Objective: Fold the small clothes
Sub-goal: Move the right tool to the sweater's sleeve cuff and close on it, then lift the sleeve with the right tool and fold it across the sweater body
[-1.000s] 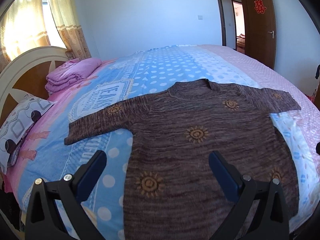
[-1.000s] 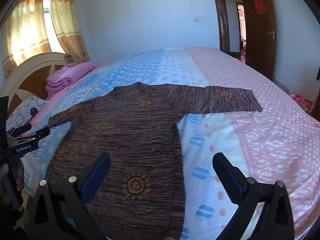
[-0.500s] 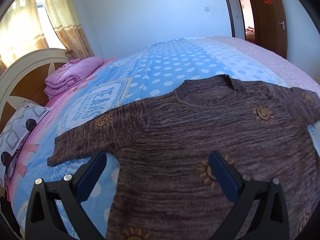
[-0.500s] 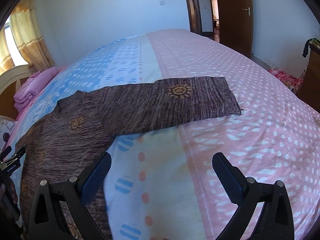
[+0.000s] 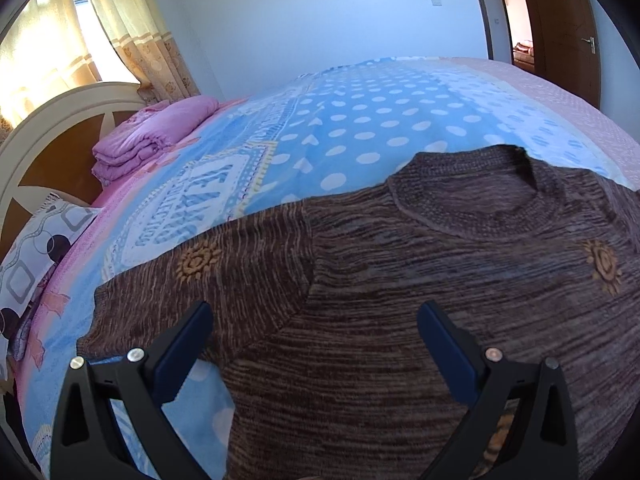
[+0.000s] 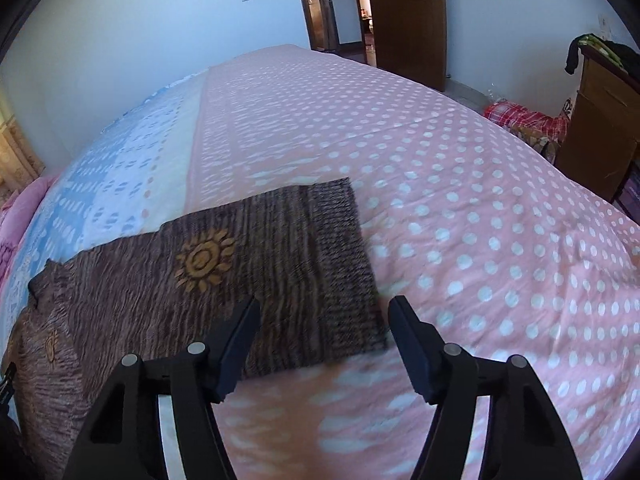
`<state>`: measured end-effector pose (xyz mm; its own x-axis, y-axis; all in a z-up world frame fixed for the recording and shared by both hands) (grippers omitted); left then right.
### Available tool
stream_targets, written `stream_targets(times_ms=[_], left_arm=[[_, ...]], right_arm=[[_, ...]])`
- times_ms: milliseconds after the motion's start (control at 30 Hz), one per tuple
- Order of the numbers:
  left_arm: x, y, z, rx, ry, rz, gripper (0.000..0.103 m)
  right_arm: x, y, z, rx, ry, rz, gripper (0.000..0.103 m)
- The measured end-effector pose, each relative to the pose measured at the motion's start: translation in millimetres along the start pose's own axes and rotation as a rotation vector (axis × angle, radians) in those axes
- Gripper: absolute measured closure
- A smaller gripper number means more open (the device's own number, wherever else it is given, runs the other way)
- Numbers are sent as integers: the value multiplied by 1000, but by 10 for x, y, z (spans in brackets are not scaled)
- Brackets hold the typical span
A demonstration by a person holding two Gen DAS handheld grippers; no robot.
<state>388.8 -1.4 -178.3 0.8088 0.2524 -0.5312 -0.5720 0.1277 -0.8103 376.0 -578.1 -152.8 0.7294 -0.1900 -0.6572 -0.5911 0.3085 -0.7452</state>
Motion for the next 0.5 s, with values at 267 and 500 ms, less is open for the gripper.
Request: stream_targets(times_ms=[267,500], left_arm=[[147,92,4,-23,28,52,0],[144,104,-57,-21,57,53,0]], right_arm=[[322,-190,-26,7,12,32,49],[430,-203,218,-77,-44,70,93]])
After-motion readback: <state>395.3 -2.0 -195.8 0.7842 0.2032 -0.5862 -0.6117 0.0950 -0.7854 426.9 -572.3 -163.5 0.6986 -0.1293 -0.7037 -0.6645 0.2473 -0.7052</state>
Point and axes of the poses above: each gripper's, at about its wrist camera, not at the fingertips, and x roughly the way its jaws point, z to its left, y to its underside, the point moved 6 cm from there along x, roughly the way its jaws point, and after that the axes turned 11 degrees about -z, right-handed, at the moved point
